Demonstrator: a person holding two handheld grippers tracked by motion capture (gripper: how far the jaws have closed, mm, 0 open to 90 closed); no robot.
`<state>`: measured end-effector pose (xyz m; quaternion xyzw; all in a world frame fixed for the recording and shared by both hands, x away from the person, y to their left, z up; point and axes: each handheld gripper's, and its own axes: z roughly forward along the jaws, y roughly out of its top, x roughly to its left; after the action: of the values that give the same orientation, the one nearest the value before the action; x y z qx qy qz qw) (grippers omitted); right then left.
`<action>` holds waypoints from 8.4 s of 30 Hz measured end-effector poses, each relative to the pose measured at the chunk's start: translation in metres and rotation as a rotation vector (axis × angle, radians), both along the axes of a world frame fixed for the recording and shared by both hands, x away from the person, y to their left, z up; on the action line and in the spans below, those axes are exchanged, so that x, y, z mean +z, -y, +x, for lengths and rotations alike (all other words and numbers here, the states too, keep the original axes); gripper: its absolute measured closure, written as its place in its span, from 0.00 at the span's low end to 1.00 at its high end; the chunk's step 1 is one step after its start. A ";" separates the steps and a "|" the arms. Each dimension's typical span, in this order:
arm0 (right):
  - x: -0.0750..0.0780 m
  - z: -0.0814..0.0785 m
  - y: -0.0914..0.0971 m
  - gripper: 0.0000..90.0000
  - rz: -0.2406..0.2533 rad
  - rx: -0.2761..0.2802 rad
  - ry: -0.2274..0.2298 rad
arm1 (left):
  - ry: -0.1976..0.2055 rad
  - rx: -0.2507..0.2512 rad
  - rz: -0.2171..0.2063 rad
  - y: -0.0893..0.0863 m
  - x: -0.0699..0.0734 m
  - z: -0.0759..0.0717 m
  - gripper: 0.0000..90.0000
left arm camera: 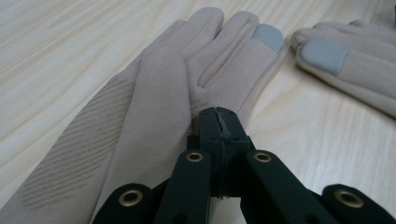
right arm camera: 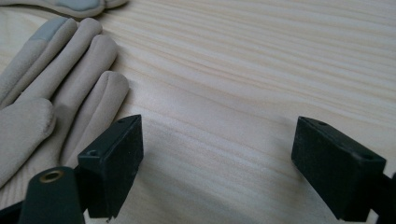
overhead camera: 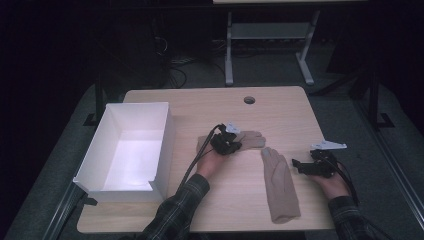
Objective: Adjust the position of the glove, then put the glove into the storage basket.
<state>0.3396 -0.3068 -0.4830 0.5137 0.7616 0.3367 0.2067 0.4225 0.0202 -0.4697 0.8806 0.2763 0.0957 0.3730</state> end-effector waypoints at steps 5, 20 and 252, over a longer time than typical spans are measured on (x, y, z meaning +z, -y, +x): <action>0.000 0.000 0.000 0.18 0.000 0.000 0.000 | 0.002 -0.010 0.004 0.001 0.005 0.000 1.00; 0.000 0.000 0.000 0.18 -0.001 0.000 0.000 | 0.028 0.151 -0.025 -0.057 0.019 0.019 1.00; 0.015 -0.007 -0.048 0.28 0.030 0.233 -0.039 | -0.185 -0.207 -0.056 0.000 0.008 -0.098 0.99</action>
<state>0.3331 -0.2588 -0.4682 0.4311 0.8150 0.3596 0.1437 0.3247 0.0201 -0.4617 0.8988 0.2195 -0.0327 0.3780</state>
